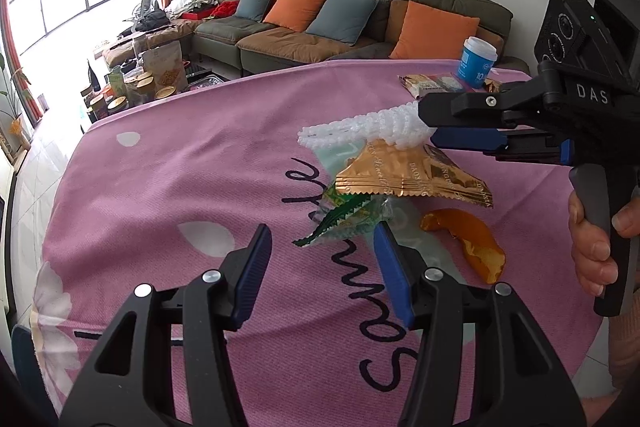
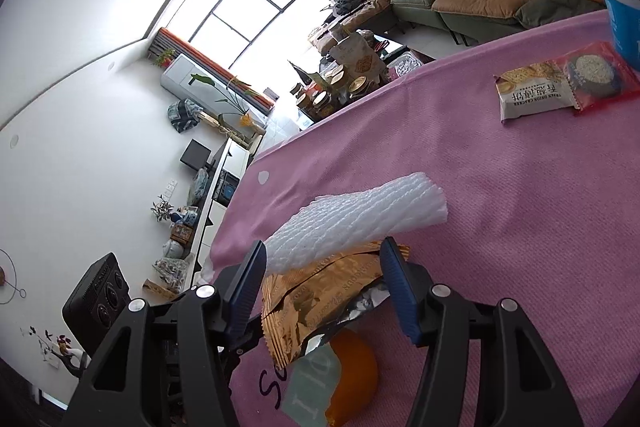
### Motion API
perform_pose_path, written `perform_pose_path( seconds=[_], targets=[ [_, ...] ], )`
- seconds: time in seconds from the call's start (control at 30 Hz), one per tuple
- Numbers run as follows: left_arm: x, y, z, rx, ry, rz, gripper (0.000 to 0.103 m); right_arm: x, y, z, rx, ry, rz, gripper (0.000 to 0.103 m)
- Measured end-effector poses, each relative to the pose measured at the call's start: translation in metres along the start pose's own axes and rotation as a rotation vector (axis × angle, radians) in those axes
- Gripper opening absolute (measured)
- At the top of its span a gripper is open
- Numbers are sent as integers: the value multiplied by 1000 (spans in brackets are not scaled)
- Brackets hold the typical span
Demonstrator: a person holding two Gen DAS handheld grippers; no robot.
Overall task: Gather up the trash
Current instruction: 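Grasp the green wrapper with the left tool while the right tool grasps the white foam net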
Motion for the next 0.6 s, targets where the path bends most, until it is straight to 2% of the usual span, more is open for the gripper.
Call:
perform_pose_path(
  seconds=[0.07, 0.13, 0.2, 0.27, 0.33, 0.4, 0.47, 0.6],
  targets=[
    [-1, -1, -4, 13, 11, -6, 48, -4, 0, -4, -3, -14, -38, 57],
    [-2, -2, -9, 25, 19, -16, 38, -6, -1, -5, -7, -29, -58, 56],
    [-5, -1, -10, 30, 25, -27, 32, -9, 0, -5, -10, -42, -83, 55],
    [-6, 1, -10, 33, 36, -35, 24, -10, 1, -4, -13, -55, -96, 49],
    [-8, 2, -10, 34, 43, -45, 14, -11, 1, -2, -17, -56, -96, 49],
    [-12, 5, -8, 31, 51, -56, 10, -8, 3, 0, -19, -46, -83, 45],
    [-16, 7, -4, 23, 60, -64, 6, -6, 3, 2, -20, -44, -65, 34],
    [-19, 14, 8, 8, 74, -65, 4, -6, 3, 6, -20, -43, -48, 30]
  ],
)
Point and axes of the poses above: each gripper's, at about its wrist camera, not at the fingertips, and z roughly against the way its jaws point, x to its left, y to its underside, the point moved 9 cm from there along -z, roughly the way its jaws point, and after that the axes turned 9 degrees about z, right-handed, at the moved point
